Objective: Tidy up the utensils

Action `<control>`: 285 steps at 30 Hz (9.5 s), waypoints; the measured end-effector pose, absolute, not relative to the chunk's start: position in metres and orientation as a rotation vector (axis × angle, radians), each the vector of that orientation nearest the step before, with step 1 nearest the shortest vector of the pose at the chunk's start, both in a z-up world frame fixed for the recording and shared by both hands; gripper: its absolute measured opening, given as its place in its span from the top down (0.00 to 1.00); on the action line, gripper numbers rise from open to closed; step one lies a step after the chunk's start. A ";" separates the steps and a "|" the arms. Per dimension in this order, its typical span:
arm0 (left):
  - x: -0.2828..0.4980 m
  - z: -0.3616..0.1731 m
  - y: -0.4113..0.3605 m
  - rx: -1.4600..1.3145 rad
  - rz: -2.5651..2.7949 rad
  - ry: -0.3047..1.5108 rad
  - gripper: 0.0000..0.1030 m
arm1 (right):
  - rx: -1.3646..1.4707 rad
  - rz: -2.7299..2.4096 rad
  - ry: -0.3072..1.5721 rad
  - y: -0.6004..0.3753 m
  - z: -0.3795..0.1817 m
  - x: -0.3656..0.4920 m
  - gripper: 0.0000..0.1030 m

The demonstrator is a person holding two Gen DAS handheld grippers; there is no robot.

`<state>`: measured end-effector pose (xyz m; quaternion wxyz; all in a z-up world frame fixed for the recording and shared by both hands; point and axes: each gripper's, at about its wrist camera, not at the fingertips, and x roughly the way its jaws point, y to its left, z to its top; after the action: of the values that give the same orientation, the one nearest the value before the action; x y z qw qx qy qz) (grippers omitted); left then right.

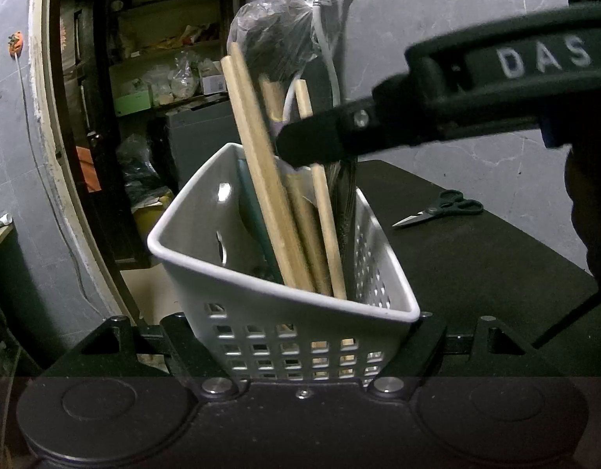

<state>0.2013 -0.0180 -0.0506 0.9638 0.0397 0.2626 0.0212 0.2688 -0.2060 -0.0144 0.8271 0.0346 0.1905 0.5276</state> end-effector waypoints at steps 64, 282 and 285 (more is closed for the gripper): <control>0.210 -0.051 -0.019 0.083 0.062 0.567 0.23 | 0.065 0.487 0.778 -0.319 -0.139 0.477 0.00; 0.202 -0.054 -0.015 0.090 0.022 0.532 0.24 | 0.874 1.009 0.730 -0.374 -0.092 0.324 0.94; 0.202 -0.054 -0.015 0.091 0.022 0.533 0.24 | 0.862 1.012 0.711 -0.375 -0.090 0.319 0.94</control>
<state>0.2021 -0.0150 -0.0542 0.9637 0.0448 0.2630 0.0110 0.3189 -0.3752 -0.0898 0.7291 0.3915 0.3228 0.4593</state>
